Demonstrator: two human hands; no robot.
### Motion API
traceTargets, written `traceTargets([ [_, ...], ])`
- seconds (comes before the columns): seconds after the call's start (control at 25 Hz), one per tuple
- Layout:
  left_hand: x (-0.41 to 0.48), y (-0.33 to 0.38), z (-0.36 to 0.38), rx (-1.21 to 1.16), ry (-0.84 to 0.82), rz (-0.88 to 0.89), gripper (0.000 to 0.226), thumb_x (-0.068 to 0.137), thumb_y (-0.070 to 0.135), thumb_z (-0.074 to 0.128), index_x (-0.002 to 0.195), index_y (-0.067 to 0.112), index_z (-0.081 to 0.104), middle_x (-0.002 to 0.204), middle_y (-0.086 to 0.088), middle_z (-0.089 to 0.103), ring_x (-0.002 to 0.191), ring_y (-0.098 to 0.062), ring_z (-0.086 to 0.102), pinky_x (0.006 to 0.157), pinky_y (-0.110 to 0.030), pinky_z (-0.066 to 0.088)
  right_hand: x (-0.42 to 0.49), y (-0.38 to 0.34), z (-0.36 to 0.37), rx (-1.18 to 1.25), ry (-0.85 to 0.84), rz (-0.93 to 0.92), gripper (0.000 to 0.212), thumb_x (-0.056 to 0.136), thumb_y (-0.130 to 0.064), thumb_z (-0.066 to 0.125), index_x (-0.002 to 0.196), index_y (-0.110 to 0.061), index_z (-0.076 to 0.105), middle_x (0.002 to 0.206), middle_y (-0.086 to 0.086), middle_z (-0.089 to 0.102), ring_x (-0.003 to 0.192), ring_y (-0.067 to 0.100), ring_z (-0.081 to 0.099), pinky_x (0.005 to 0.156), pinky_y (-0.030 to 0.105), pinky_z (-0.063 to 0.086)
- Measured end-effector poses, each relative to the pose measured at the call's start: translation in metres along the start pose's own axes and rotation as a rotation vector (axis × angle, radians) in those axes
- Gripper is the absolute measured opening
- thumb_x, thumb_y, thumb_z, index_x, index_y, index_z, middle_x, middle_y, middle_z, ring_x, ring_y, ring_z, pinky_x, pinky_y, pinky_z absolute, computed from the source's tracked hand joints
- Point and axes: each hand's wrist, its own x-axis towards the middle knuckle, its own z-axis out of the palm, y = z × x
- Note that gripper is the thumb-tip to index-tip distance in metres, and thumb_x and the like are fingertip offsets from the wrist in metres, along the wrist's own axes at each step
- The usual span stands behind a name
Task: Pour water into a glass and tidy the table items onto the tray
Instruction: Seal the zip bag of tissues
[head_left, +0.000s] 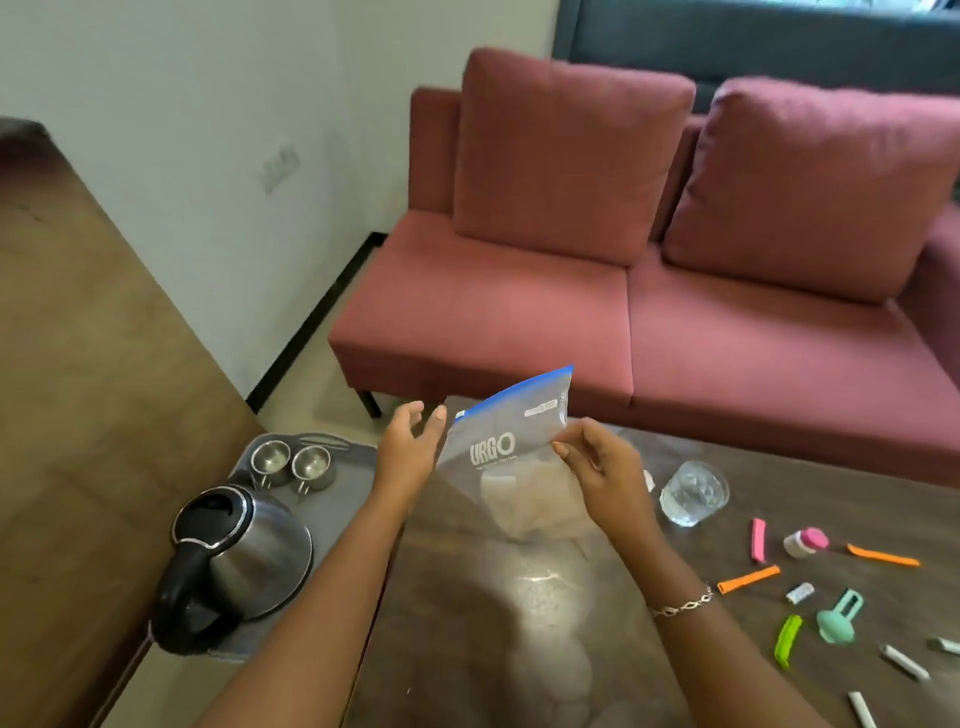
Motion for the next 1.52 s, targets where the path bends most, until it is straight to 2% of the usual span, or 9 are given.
traceTargets([
  [0.16,0.005,0.050,-0.017,-0.332,-0.097,-0.206,0.034,0.091,0.037,0.052,0.099,0.005,0.056,0.104,-0.016,0.061,0.098,-0.027,0.058,0.088,-0.037,0.044,0.018,-0.039,-0.039,0.195,-0.020,-0.155,0.037,0.082,0.004,0.057,0.069,-0.031,0.062,0.071,-0.025,0.065,0.070,-0.008,0.056,0.070,0.007,0.043],
  [0.36,-0.007,0.112,-0.034,-0.717,-0.069,-0.153,0.013,0.086,-0.003,0.053,0.095,0.003,0.061,0.051,-0.001,0.069,0.045,-0.009,0.065,0.051,-0.020,0.056,0.028,-0.059,-0.074,0.295,0.004,-0.237,0.044,0.083,0.012,0.054,0.074,-0.028,0.069,0.081,-0.017,0.071,0.077,0.000,0.063,0.072,0.012,0.049],
  [0.48,-0.024,0.151,-0.038,-0.741,0.009,0.111,0.017,0.084,-0.009,0.053,0.085,0.006,0.061,0.049,0.002,0.068,0.047,-0.005,0.065,0.052,-0.014,0.055,0.033,-0.064,-0.089,0.363,0.050,-0.180,0.018,0.079,-0.005,0.066,0.091,-0.019,0.064,0.085,-0.010,0.073,0.082,0.005,0.065,0.072,0.013,0.052],
  [0.6,-0.042,0.178,-0.036,-0.577,0.069,0.417,0.018,0.080,-0.010,0.060,0.077,0.008,0.064,0.051,0.006,0.068,0.050,-0.002,0.064,0.055,-0.011,0.053,0.044,-0.075,-0.098,0.354,0.197,-0.122,0.036,0.078,-0.005,0.067,0.105,-0.026,0.055,0.100,0.004,0.066,0.094,0.015,0.061,0.075,0.010,0.050],
  [0.76,-0.057,0.203,-0.037,-0.330,0.133,0.718,0.023,0.076,-0.004,0.067,0.069,0.017,0.066,0.056,0.016,0.069,0.056,0.002,0.062,0.058,-0.008,0.048,0.067,-0.129,-0.091,0.082,0.233,-0.356,0.033,0.080,-0.011,0.067,0.111,-0.021,0.060,0.109,-0.002,0.064,0.107,0.013,0.059,0.092,0.017,0.045],
  [0.96,-0.062,0.224,-0.041,-0.177,0.188,0.824,0.019,0.077,0.001,0.068,0.070,0.018,0.069,0.058,0.017,0.067,0.059,0.005,0.061,0.060,-0.008,0.047,0.086,-0.194,-0.066,-0.077,0.021,-0.509,0.033,0.080,-0.018,0.069,0.112,-0.010,0.065,0.111,-0.007,0.061,0.120,0.002,0.045,0.087,-0.001,0.035],
  [1.16,-0.065,0.243,-0.042,-0.181,0.228,0.848,0.004,0.076,0.010,0.072,0.074,0.012,0.069,0.067,0.006,0.065,0.060,0.001,0.061,0.059,-0.007,0.048,0.099,-0.227,-0.062,-0.049,0.023,-0.561,0.015,0.081,-0.014,0.067,0.094,-0.008,0.071,0.096,0.007,0.073,0.105,0.011,0.061,0.092,0.029,0.051],
  [1.36,-0.063,0.256,-0.037,-0.245,0.225,0.819,0.015,0.075,0.011,0.073,0.067,0.019,0.063,0.067,0.006,0.063,0.063,-0.003,0.061,0.068,-0.021,0.052,0.110,-0.241,-0.069,-0.124,0.049,-0.573,0.009,0.080,-0.009,0.067,0.088,-0.005,0.069,0.091,0.011,0.072,0.094,0.024,0.067,0.085,0.036,0.054],
  [1.52,-0.061,0.261,-0.031,-0.259,0.250,0.824,0.009,0.077,0.008,0.071,0.071,0.011,0.065,0.066,0.004,0.062,0.061,0.001,0.058,0.066,-0.017,0.049,0.117,-0.244,-0.074,-0.214,0.056,-0.597,0.009,0.080,-0.011,0.067,0.085,-0.003,0.066,0.091,0.013,0.072,0.092,0.028,0.065,0.084,0.043,0.052],
])
